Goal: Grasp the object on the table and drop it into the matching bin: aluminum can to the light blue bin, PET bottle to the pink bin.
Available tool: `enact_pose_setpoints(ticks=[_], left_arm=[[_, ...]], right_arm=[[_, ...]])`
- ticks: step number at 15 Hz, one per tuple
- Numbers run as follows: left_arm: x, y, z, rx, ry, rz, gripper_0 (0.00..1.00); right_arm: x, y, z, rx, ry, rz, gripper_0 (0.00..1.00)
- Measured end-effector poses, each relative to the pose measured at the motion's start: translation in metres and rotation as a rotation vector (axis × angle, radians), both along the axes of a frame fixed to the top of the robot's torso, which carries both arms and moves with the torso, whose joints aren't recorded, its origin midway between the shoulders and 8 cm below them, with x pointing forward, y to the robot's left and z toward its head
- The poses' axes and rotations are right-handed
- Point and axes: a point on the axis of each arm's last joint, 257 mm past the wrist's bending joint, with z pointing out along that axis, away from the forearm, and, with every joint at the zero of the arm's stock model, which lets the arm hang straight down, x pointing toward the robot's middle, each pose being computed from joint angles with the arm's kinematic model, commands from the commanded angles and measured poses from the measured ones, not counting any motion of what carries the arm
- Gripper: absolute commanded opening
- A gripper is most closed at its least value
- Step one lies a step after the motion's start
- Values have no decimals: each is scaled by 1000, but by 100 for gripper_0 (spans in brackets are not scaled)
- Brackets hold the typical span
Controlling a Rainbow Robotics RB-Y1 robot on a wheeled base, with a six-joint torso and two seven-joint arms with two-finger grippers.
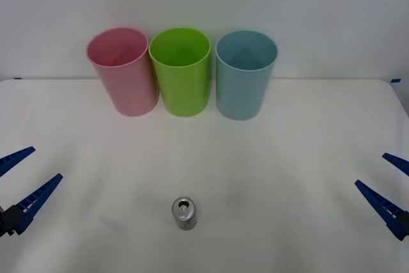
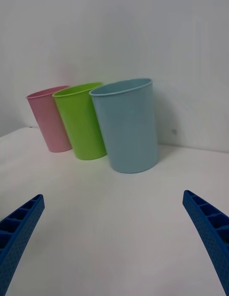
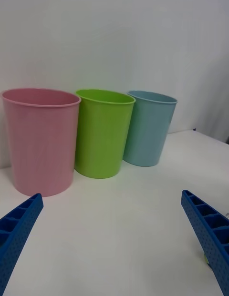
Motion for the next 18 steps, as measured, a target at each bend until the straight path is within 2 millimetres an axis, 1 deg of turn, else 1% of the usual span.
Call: enact_pose_setpoints(ticks=[3, 9, 12, 15, 18], left_arm=[[0, 0, 0, 0, 0, 0, 100], [0, 0, 0, 0, 0, 0, 100], [0, 0, 0, 0, 0, 0, 100], [0, 0, 0, 0, 0, 0, 100], [0, 0, 0, 0, 0, 0, 100]], right_arm=[[-6, 8, -6, -12, 8, 33, 100], [-29, 38, -34, -53, 88, 158, 100], [-37, 60, -46, -69, 101, 223, 100], [-39, 81, -58, -103, 98, 278, 100], [-42, 108, -68, -115, 92, 339, 100]])
